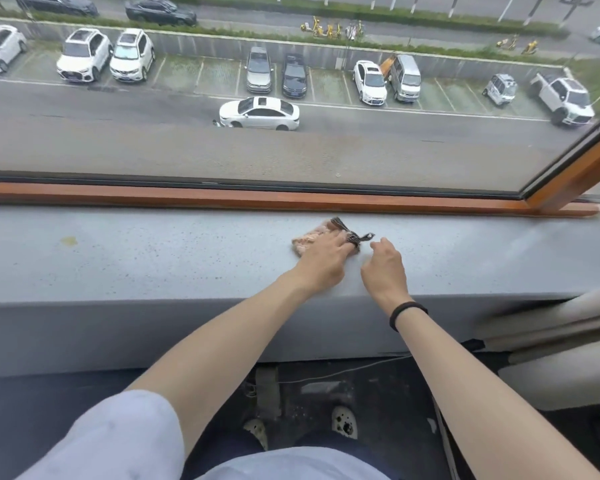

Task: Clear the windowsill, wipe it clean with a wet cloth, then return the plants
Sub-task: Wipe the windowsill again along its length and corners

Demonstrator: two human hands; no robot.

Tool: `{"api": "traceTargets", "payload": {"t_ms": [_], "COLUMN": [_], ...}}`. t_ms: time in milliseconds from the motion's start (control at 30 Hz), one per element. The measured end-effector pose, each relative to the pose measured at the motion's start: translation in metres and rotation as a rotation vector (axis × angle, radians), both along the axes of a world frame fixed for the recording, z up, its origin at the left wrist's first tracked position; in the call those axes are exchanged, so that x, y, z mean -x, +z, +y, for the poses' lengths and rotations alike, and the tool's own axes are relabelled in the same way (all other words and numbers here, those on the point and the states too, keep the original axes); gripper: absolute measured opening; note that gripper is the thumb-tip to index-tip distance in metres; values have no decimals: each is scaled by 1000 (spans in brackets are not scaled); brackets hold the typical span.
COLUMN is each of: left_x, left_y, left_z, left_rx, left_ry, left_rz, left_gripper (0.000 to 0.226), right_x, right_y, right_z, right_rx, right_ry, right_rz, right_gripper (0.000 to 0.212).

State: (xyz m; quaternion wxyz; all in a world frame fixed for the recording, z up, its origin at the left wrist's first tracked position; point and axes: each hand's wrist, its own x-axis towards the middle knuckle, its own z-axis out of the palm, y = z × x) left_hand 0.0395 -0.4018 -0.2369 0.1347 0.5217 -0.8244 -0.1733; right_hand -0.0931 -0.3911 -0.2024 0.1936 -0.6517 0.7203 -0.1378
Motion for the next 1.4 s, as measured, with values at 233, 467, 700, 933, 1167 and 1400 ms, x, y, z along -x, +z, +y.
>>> {"api": "traceTargets", "payload": {"t_ms": [233, 467, 700, 933, 1167, 1400], "left_x": [-109, -108, -126, -137, -165, -161], "left_y": [-10, 1, 17, 3, 25, 35], "left_z": [24, 51, 90, 84, 24, -21], "left_rx": [85, 16, 25, 28, -6, 240], "left_ry": [248, 479, 157, 170, 260, 809], "left_rz": [114, 43, 78, 95, 32, 111], "left_gripper": [31, 42, 40, 77, 68, 62], "right_x": [-28, -42, -46, -58, -54, -57], "right_y": [-5, 2, -3, -16, -8, -6], "right_z": [9, 14, 3, -1, -25, -35], "right_rx": [21, 44, 29, 86, -211, -248], "right_ry": [84, 218, 237, 283, 359, 340], "right_rz": [-30, -54, -14, 0, 135, 117], "right_gripper": [33, 41, 35, 19, 77, 92]}}
